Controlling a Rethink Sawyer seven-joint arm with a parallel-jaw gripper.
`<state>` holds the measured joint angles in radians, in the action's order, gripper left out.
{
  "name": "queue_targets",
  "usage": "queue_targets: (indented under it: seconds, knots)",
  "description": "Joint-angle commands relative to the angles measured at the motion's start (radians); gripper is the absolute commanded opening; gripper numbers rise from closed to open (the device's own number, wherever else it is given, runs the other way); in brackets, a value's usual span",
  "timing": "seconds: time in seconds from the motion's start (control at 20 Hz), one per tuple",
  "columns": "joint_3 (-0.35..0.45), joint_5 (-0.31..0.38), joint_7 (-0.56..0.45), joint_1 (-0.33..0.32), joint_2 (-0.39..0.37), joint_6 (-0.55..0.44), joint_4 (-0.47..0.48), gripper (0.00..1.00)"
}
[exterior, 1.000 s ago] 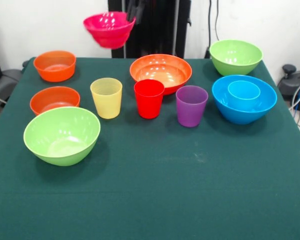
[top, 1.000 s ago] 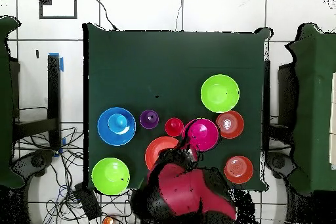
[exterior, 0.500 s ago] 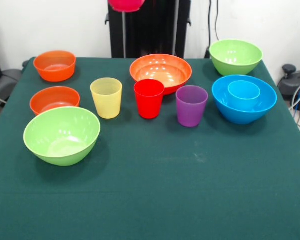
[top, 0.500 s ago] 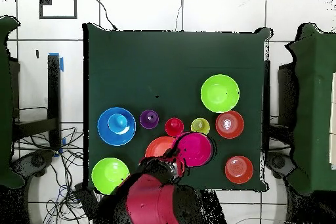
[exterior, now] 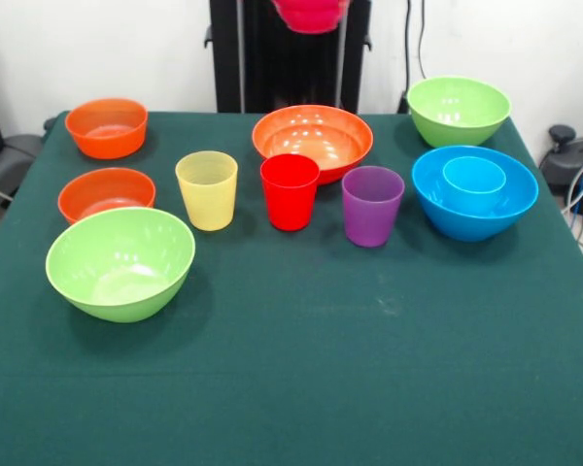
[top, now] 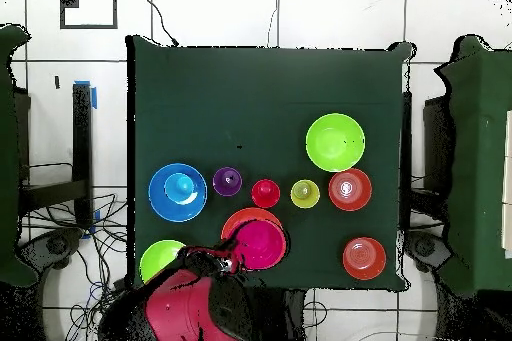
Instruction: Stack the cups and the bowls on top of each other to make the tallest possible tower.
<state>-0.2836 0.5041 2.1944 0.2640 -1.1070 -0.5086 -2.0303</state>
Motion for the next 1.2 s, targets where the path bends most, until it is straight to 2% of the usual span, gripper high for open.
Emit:
queue_targets:
  seconds: [0.05,0.15,0.3,0.45,0.6,0.9,1.2]
  knots:
    - [0.074,-0.114,0.217,0.028,0.24,-0.133,0.071,0.0]
    - [0.071,-0.123,0.247,0.056,0.276,-0.126,0.089,0.0]
    - [0.065,-0.151,0.256,0.081,0.293,-0.157,0.112,0.0]
    - [0.052,-0.171,0.219,0.1,0.278,-0.257,0.15,0.0]
    - [0.039,-0.185,0.219,0.123,0.295,-0.315,0.189,0.0]
    - [0.025,-0.204,0.276,0.174,0.37,-0.336,0.247,0.0]
    - [0.008,-0.236,0.305,0.223,0.42,-0.409,0.315,0.0]
